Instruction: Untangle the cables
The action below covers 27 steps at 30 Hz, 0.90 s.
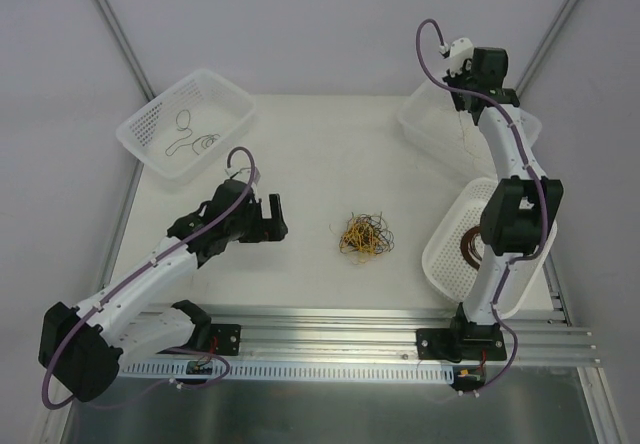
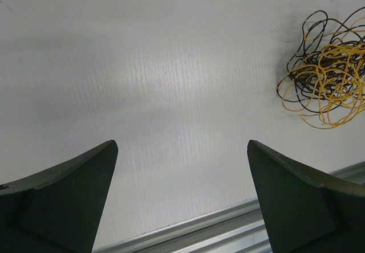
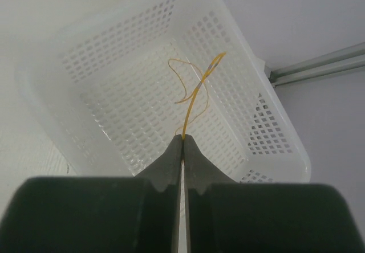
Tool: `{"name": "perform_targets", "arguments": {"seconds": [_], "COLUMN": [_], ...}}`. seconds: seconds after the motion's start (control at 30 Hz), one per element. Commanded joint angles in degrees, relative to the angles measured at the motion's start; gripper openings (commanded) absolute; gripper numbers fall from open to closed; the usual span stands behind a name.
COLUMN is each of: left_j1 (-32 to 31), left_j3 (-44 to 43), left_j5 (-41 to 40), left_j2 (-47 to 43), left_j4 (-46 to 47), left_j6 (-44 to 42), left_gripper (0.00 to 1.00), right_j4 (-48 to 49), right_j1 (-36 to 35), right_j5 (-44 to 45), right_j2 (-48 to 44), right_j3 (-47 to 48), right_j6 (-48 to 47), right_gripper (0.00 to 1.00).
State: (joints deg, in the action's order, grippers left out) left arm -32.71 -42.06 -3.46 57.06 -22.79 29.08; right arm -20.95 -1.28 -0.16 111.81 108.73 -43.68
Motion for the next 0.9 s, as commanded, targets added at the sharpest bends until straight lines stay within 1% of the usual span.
{"name": "perform_targets", "arguments": {"seconds": [0.0,0.07,0.1,0.13,0.27,0.3,0.43,0.47,0.5,0.57,0.63,0.67,0.73,0.77,0.87], "left_j1": [-0.5,-0.5,-0.5,-0.5,-0.5,-0.5,-0.5,-0.6,-0.5,-0.5,-0.5,-0.5,-0.5,-0.5,-0.5], "left_j3": [0.4,0.1,0.1,0.0,-0.8,-0.9,-1.5,-1.8,-2.0,-1.9,-1.7,-1.4,-1.3,-1.0,-0.2], "left_j5": [1.9,2.5,2.6,2.8,2.9,2.9,3.3,3.3,4.6,5.0,5.1,5.1,5.2,5.2,5.4], "left_j2": [1.3,1.8,2.3,2.4,3.3,3.8,5.1,5.3,5.5,5.5,5.3,5.3,4.7,4.6,3.9], "left_j4": [0.9,0.8,0.8,0.7,0.7,0.7,0.6,0.6,0.8,0.7,0.7,0.7,0.7,0.7,0.7], "left_j6": [1.7,1.9,1.9,1.8,1.8,1.8,1.7,1.7,1.7,1.9,1.9,1.9,2.0,2.0,1.9], "left_gripper": [0.99,0.99,0.99,0.99,0.99,0.99,0.99,0.99,0.99,0.99,0.99,0.99,0.99,0.99,0.99], "right_j4": [0.8,0.4,-0.7,-0.9,2.1,2.4,0.1,-0.2,-0.6,0.4,0.6,-0.2,-3.0,-6.4,-11.3], "right_j1": [1.0,1.2,1.1,1.1,1.1,1.1,1.2,1.2,1.1,1.1,1.1,1.2,1.1,2.5,4.1], "right_j5": [2.6,3.0,3.6,3.8,4.6,4.8,3.9,3.7,3.3,3.3,4.5,5.3,7.6,7.9,6.5], "right_j2": [4.3,6.7,8.1,8.4,7.8,8.0,7.9,7.1,5.9,1.2,-1.8,-4.8,-6.9,-7.7,-11.1], "right_j3": [6.0,7.9,8.9,10.1,9.0,9.4,10.9,9.8,8.7,3.7,0.2,-1.0,-2.6,-2.7,-4.7], "right_j6": [-1.6,-1.1,-0.6,-0.4,0.9,1.2,4.6,5.8,6.8,10.7,13.3,16.3,20.2,24.2,29.2], "right_gripper": [0.02,0.02,0.06,0.06,0.07,0.11,0.42,0.49,0.61,0.73,0.74,0.75,0.75,0.76,0.76]}}
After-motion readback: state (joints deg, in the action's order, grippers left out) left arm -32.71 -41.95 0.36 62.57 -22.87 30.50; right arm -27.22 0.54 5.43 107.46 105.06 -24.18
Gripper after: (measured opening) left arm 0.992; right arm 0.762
